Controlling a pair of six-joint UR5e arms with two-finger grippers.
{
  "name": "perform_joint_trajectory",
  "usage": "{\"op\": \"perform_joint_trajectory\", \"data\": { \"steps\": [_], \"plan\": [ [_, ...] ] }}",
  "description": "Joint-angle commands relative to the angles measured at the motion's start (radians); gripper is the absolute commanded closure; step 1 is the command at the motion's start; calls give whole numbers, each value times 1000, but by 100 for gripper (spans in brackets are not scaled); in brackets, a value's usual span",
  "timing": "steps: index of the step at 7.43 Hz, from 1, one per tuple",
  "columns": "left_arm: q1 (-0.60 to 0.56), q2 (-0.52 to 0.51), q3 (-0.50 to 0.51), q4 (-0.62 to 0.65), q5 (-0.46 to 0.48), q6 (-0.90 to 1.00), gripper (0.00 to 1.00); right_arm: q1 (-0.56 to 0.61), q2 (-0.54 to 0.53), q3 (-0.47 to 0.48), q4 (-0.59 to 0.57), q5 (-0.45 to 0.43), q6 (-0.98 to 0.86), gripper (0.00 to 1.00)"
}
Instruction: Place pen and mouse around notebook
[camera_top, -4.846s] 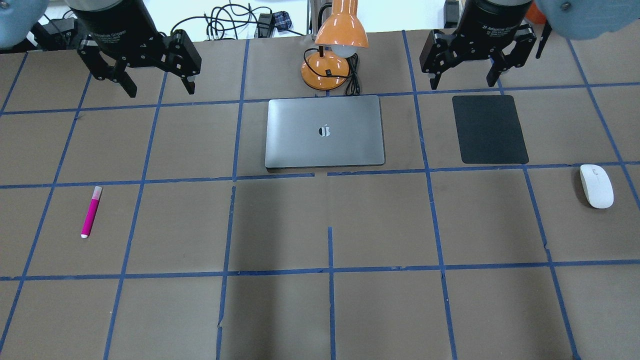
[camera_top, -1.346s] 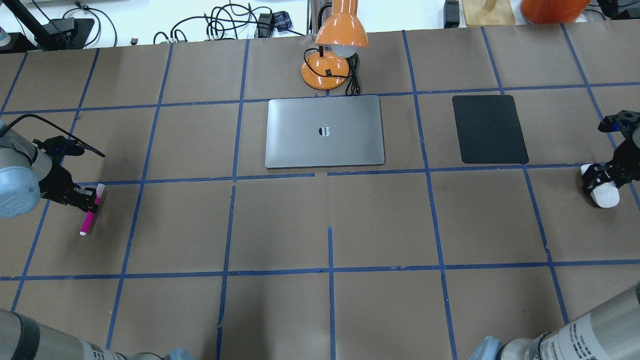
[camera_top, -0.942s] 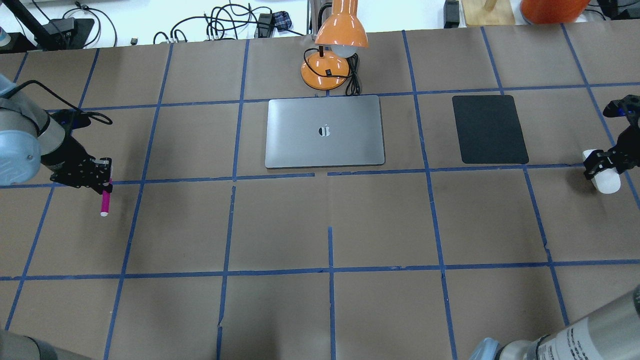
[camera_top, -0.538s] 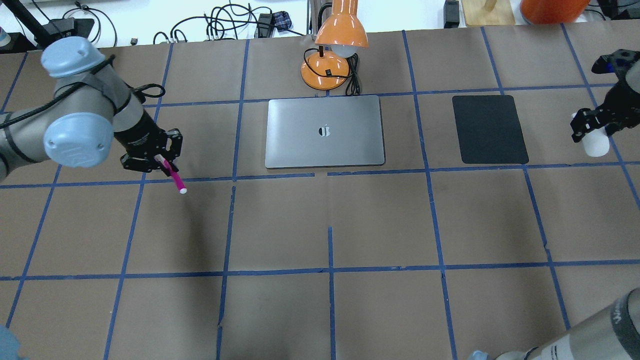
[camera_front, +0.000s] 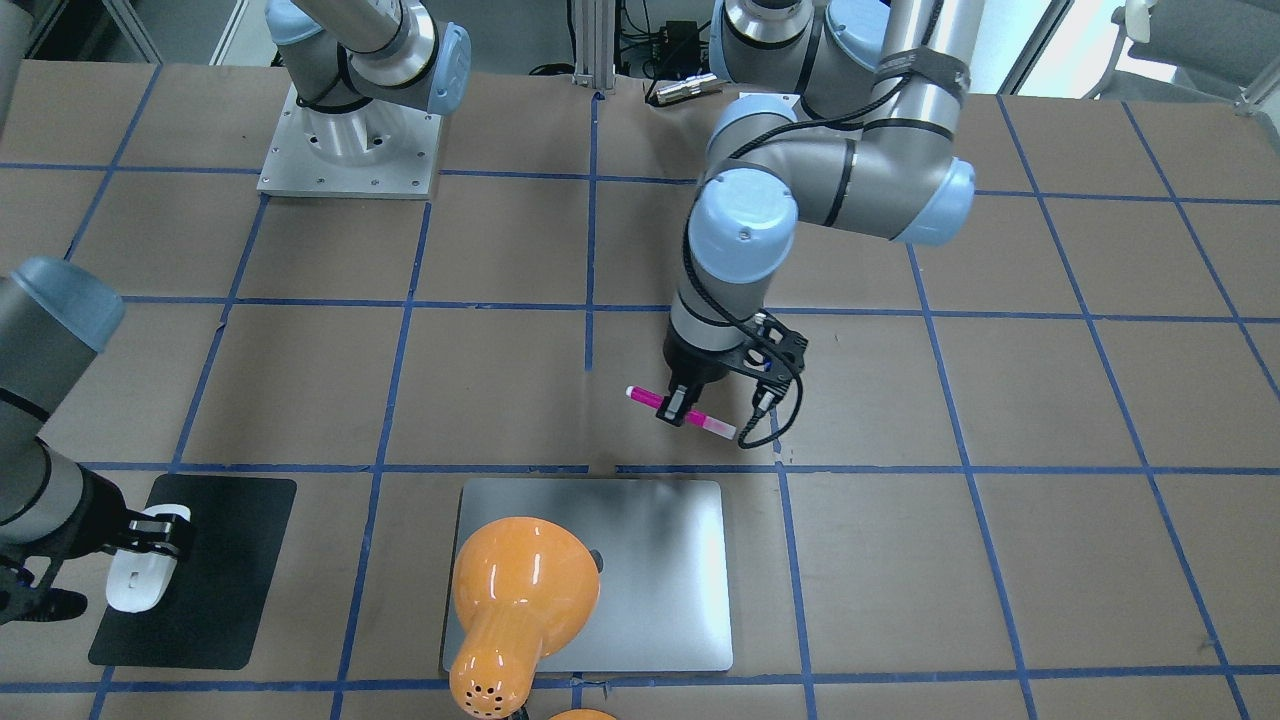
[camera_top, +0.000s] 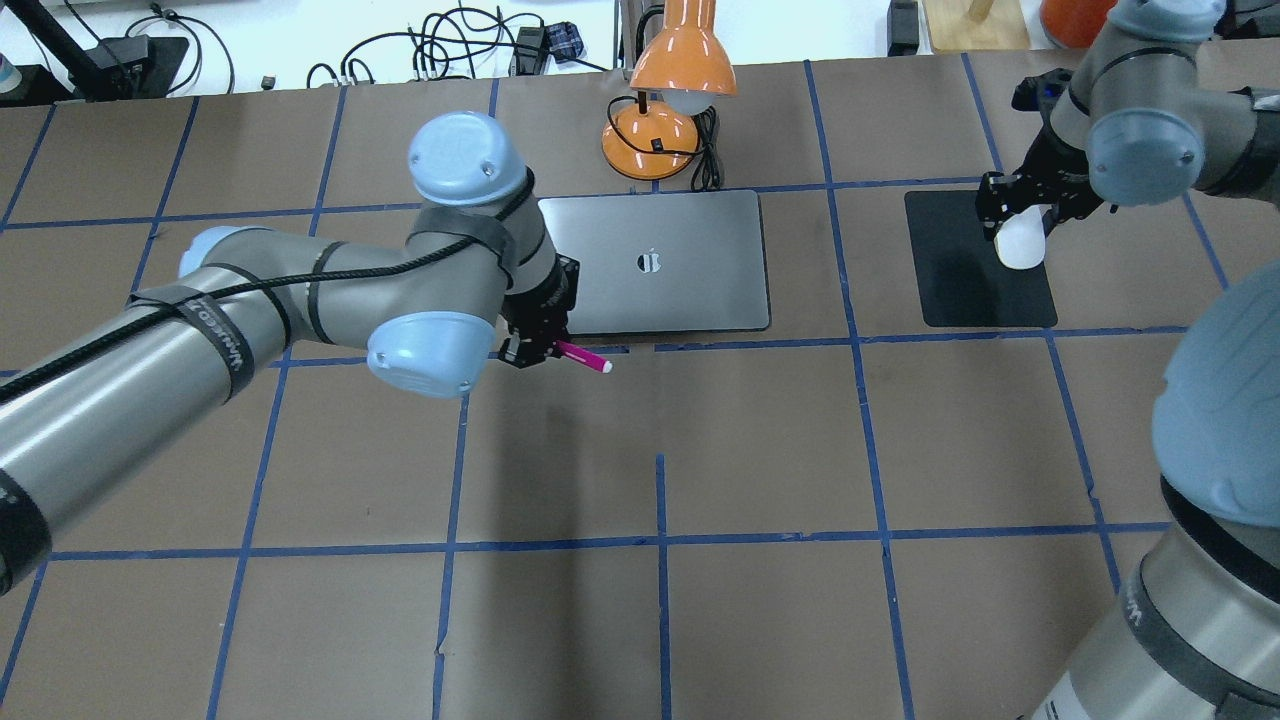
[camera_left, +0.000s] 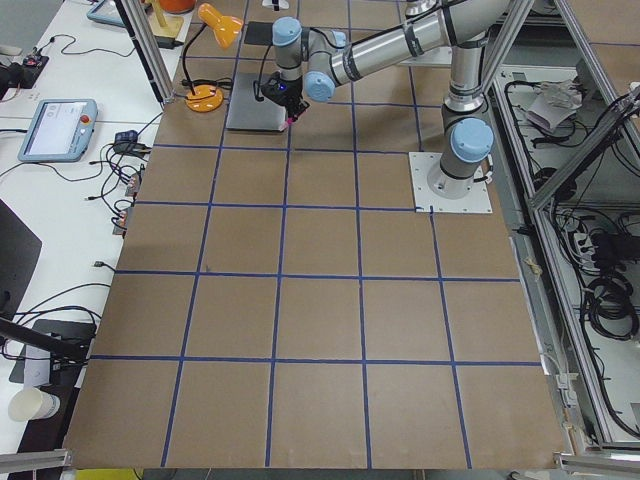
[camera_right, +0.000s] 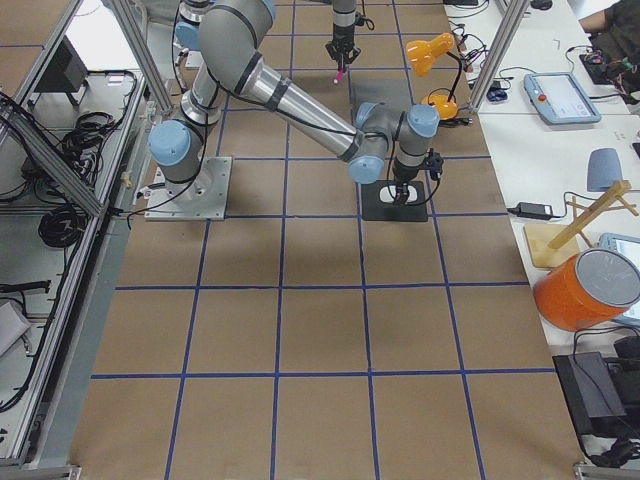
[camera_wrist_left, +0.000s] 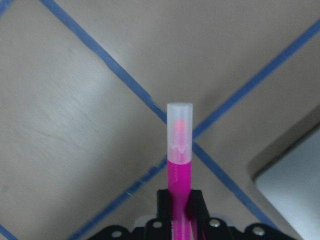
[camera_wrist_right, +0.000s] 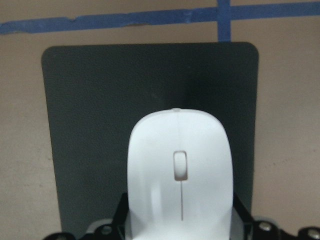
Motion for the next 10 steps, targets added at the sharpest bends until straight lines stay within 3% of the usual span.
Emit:
{"op": "perform_joint_trajectory", "data": {
  "steps": [1, 2, 4, 5, 7, 9, 10],
  "plan": [
    [-114, -41, -6, 9, -3, -237, 100, 15, 31, -15, 16, 12, 46, 70],
    [-128, -64, -17, 7, -6, -274, 100, 15, 37, -15, 17, 14, 64, 69],
    [-156, -85, -19, 14, -86, -350, 100, 15, 66, -15, 7, 18, 66, 0],
    [-159, -88, -19, 14, -88, -358, 100, 15, 62, -22, 18, 3, 64, 0],
    [-160, -87, -30, -26, -38, -339, 0, 24, 27, -45, 21, 15, 66, 0],
    [-150, -52, -16, -37, -33, -314, 0, 79, -83, -93, 175, 2, 84, 0],
    [-137, -8, 9, -105, -33, -205, 0, 104, -155, -119, 304, 3, 104, 0]
  ]
}}
